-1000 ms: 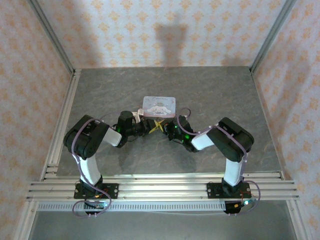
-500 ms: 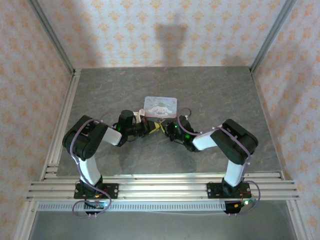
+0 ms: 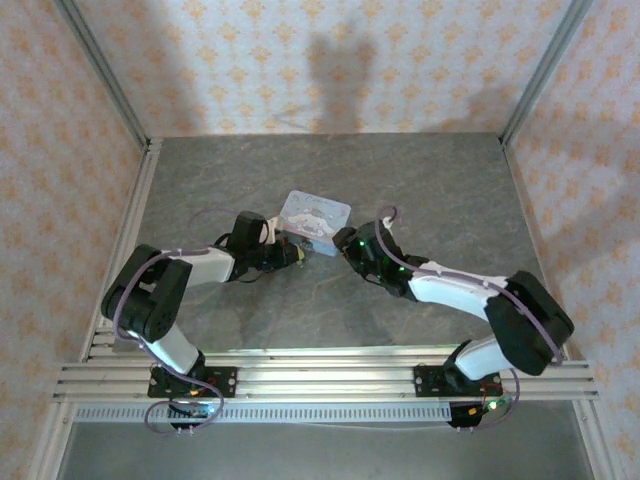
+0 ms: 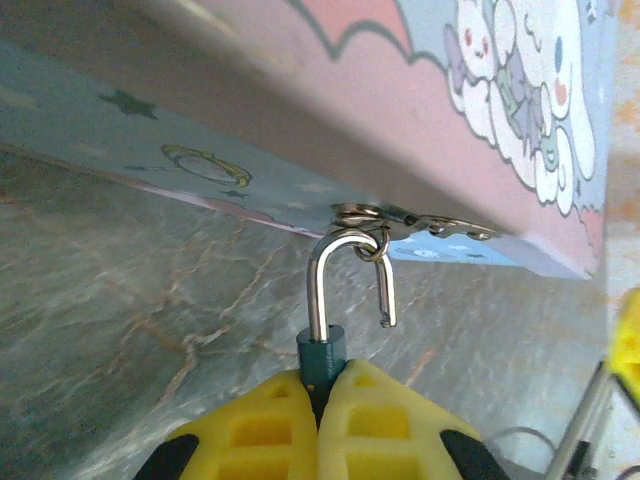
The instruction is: Unlock a padlock with a key
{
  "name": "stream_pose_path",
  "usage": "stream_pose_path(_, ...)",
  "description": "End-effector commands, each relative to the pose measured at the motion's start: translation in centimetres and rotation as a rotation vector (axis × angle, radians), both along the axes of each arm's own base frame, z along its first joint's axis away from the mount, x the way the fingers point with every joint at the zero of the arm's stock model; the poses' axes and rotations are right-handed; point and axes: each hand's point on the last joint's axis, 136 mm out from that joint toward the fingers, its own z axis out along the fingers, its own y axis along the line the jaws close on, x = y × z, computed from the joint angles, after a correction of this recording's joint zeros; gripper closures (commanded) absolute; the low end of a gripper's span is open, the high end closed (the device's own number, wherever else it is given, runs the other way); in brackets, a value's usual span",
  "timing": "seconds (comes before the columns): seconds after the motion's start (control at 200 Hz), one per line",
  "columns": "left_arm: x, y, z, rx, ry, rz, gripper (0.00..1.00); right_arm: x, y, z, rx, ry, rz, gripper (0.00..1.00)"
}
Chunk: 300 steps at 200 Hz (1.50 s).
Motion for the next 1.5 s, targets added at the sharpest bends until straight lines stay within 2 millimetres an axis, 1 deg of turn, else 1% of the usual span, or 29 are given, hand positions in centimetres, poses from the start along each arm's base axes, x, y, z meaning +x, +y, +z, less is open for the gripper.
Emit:
stream_pose_path(0.0,-0.8,2.1,-0.6,0.174,-0.005,-0.028,1.0,-0.3,-2.5,0.1,-0.155,-0.026,-0.025,0.48)
stream_pose_path(0.165,-0.9,2.6,0.2,0.282,-0.028,-0.065,1.0,-0.3,-3.5,0.3,-0.172,-0.04,-0.036,0.48)
stream_pose_path(0.245,-0.7,3.0,1.2,0.335,-0.053,-0.066,1.0,-0.2,-3.8,0.2,-0.178,-0.039,-0.038,0.48)
stream_pose_path(0.33,-0.3,3.9,2.3,0.396,-0.069,-0.044,1.0,-0.2,-4.0,0.3,-0.18,-0.044,-0.04,0.47)
stream_pose_path(0.45,0.1,5.8,3.2,0.515,-0.058,-0.011,1.0,-0.2,-4.2,0.4,-0.192,-0.049,-0.036,0.47)
stream_pose_path(0.545,0.4,7.5,3.2,0.611,-0.033,0.019,1.0,-0.2,-4.4,0.3,-0.202,-0.049,-0.033,0.47)
stream_pose_path(0.661,0.7,9.2,3.1,0.685,-0.009,0.06,1.0,-0.3,-4.6,0.3,-0.21,-0.05,-0.029,0.47)
stream_pose_path(0.816,0.9,11.1,2.7,0.724,0.027,0.099,1.0,-0.3,-4.9,0.2,-0.221,-0.049,-0.025,0.46)
stream_pose_path(0.916,1.0,11.5,2.2,0.695,0.043,0.11,1.0,-0.2,-4.9,0.0,-0.228,-0.047,-0.023,0.46)
stream_pose_path(1.016,1.3,11.5,1.7,0.669,0.043,0.106,1.0,-0.1,-4.8,-0.3,-0.236,-0.044,-0.015,0.46)
stream_pose_path(1.121,1.4,11.4,1.2,0.662,0.033,0.091,1.0,0.3,-4.3,-0.2,-0.243,-0.047,0.007,0.46)
stream_pose_path(1.176,1.3,11.7,0.8,0.667,0.033,0.093,1.0,0.5,-3.8,-0.1,-0.247,-0.049,0.028,0.46)
stream_pose_path(1.311,0.9,12.3,-0.1,0.682,0.037,0.1,1.0,1.3,-2.0,0.1,-0.267,-0.047,0.106,0.46)
stream_pose_path(1.496,0.5,12.9,-0.6,0.703,0.036,0.122,1.0,2.3,0.2,-0.2,-0.286,-0.03,0.192,0.46)
